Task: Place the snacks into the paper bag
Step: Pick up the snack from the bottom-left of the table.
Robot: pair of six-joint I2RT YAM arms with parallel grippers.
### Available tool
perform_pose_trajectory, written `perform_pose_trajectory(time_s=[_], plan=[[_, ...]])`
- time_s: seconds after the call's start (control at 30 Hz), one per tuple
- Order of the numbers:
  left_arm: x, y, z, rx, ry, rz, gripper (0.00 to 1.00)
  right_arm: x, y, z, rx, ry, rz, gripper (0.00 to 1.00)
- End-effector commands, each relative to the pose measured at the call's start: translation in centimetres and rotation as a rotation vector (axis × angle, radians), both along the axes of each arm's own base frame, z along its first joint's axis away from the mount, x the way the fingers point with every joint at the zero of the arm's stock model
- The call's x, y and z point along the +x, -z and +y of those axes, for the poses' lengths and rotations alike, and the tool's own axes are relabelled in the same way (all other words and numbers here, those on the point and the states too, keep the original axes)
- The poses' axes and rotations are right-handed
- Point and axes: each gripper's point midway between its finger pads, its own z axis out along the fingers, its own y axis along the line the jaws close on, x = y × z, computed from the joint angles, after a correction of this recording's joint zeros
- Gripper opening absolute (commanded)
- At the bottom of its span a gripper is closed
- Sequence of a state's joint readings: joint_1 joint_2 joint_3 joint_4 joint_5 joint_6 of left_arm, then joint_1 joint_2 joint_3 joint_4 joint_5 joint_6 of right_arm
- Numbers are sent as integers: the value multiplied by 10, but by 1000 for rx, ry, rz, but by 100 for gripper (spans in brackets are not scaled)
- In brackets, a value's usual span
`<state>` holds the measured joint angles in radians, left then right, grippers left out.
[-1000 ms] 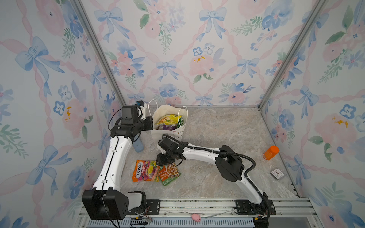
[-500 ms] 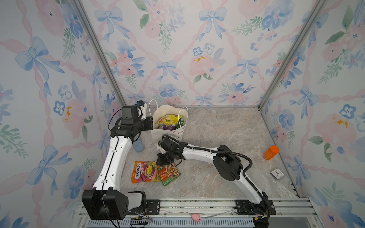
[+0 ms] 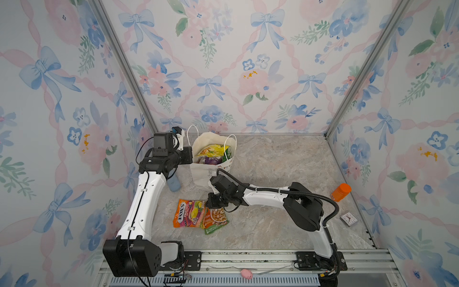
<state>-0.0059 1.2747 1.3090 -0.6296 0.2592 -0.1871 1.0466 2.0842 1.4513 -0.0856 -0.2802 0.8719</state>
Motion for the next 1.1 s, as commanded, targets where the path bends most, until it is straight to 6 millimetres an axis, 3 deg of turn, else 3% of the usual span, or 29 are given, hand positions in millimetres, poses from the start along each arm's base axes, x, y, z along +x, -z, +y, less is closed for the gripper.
perform_pose_trajectory(time_s=[0.0,0.4,1.07], plan=[[-1,-16,-1,-18,5,-49,0,21,-35,-10,64,75,-77,0],[0,-16,-1,-21,2,-48,0,19,-89,-46,89,86,-187,0],[1,-14,-2,-29,5,-40,0,34,-230,-115,129,109,-510,0]])
